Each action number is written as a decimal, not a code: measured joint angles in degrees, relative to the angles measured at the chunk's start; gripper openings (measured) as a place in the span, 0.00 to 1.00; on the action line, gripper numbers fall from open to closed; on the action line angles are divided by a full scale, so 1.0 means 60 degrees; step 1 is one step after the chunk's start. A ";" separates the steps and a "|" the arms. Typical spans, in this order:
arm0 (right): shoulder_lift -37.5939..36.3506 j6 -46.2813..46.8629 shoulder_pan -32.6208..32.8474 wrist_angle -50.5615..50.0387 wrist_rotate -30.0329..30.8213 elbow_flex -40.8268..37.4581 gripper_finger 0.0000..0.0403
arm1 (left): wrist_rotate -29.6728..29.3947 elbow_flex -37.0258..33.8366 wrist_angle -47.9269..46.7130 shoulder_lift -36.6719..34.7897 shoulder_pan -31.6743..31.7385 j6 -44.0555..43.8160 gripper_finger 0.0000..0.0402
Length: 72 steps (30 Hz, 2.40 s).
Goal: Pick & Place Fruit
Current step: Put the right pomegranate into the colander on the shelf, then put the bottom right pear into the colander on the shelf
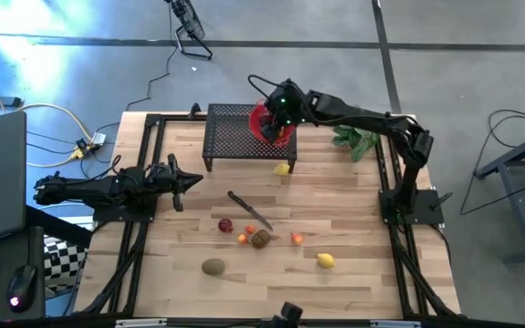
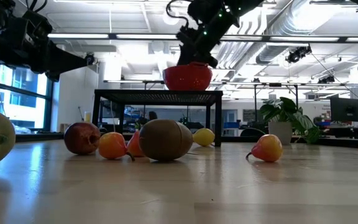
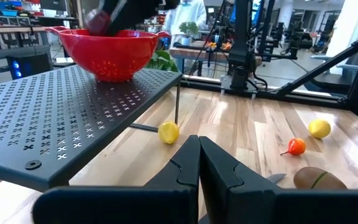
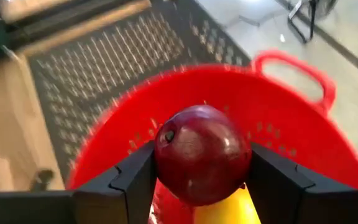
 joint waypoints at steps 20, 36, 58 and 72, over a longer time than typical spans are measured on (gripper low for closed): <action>0.0304 -0.0569 -0.0007 0.0046 0.0148 0.0017 0.52 | -0.0039 0.0000 0.0000 -0.0001 0.0000 0.0008 0.00; 0.0291 -0.1528 0.0202 0.0054 0.0599 0.0017 0.63 | -0.0065 0.0000 0.0004 -0.0001 0.0000 0.0001 0.00; -0.0979 -0.1725 0.0771 0.0239 0.0586 0.0111 0.35 | -0.0065 0.0000 0.0004 0.0000 -0.0001 -0.0003 0.00; -0.0953 -0.1703 0.0769 0.0485 0.0614 0.0111 0.15 | -0.0065 0.0000 0.0004 -0.0001 0.0000 -0.0007 0.00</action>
